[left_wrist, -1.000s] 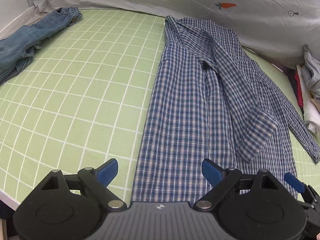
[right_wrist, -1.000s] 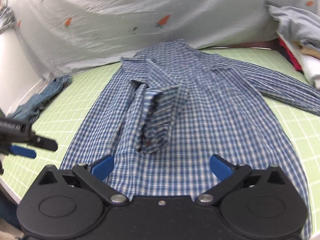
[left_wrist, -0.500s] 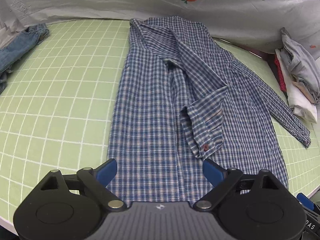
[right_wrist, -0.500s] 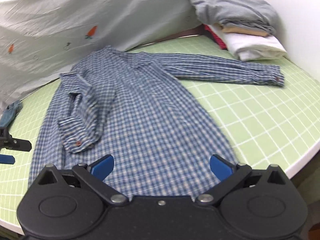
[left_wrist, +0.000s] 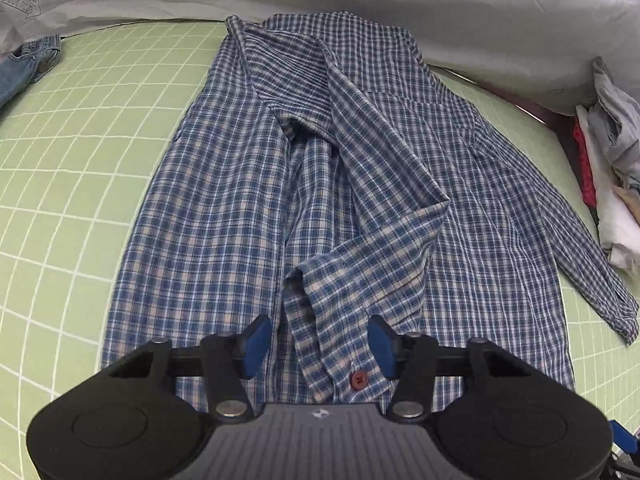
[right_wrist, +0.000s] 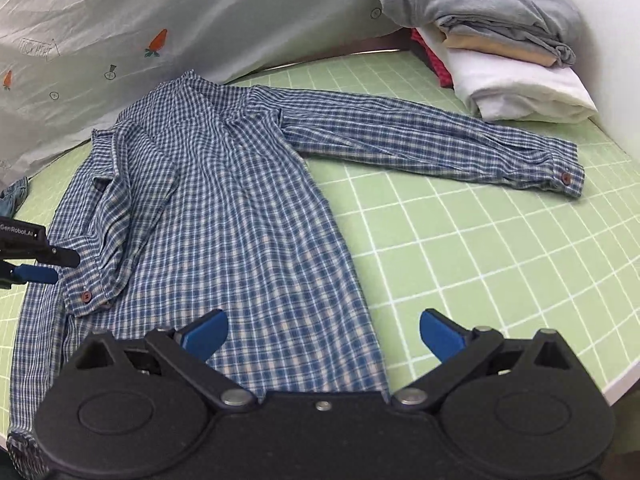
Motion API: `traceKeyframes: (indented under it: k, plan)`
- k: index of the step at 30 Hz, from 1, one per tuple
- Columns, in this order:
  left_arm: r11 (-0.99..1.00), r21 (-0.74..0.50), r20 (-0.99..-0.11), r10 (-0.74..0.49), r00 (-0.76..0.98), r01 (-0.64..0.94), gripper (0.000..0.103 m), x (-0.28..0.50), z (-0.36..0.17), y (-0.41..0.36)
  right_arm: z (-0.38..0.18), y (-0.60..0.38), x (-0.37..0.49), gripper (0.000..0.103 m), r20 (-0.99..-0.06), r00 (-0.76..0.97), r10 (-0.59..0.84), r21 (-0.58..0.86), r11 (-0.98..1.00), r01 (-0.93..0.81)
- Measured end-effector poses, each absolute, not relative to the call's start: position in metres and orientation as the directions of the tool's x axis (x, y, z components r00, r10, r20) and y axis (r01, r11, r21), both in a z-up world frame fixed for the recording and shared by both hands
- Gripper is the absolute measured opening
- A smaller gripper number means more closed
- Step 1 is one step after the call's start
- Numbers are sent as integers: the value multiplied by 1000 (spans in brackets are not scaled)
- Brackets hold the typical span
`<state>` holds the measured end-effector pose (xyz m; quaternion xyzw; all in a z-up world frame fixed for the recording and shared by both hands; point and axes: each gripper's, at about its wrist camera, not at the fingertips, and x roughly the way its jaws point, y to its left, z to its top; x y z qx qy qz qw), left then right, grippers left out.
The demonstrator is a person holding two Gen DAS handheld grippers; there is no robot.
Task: Fold clothes
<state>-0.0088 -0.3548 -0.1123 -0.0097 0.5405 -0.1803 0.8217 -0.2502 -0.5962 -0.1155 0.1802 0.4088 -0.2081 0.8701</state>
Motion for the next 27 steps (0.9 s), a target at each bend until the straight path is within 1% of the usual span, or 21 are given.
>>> traceKeyframes:
  k: [1, 2, 4, 7, 10, 17, 20, 24, 27]
  plan:
    - [937, -211, -888, -303, 347, 277, 33, -5, -115, -358, -119, -598, -250, 103, -795, 568, -210, 139, 849, 509]
    - [938, -223, -889, -308, 338, 267, 23, -2, -118, -358, -122, -599, -250, 103, -804, 557, -206, 135, 851, 508]
    - [936, -251, -891, -323, 318, 245, 7, 4, -123, -357, -125, -598, -250, 103, -821, 533, -206, 115, 854, 507]
    - [930, -298, -875, -356, 328, 216, 4, 2, -118, -346, -125, -600, -246, 103, -825, 527, -203, 118, 851, 512]
    - [929, -316, -858, -367, 360, 194, 3, -10, -103, -331, -118, -599, -235, 103, -814, 543, -205, 123, 854, 506]
    - [910, -413, -832, -394, 390, 38, 3, -56, -78, -276, -110, -579, -204, 103, -793, 589, -159, 153, 883, 445]
    - [910, -414, -845, -377, 380, -18, 3, -78, -81, -257, -113, -564, -193, 103, -794, 595, -122, 162, 901, 402]
    - [913, -401, -875, -356, 329, -77, 4, -93, -100, -237, -118, -541, -185, 103, -797, 599, -76, 168, 925, 342]
    - [925, -377, -882, -340, 325, -56, 6, -102, -101, -234, -118, -528, -185, 103, -799, 598, -62, 162, 936, 312]
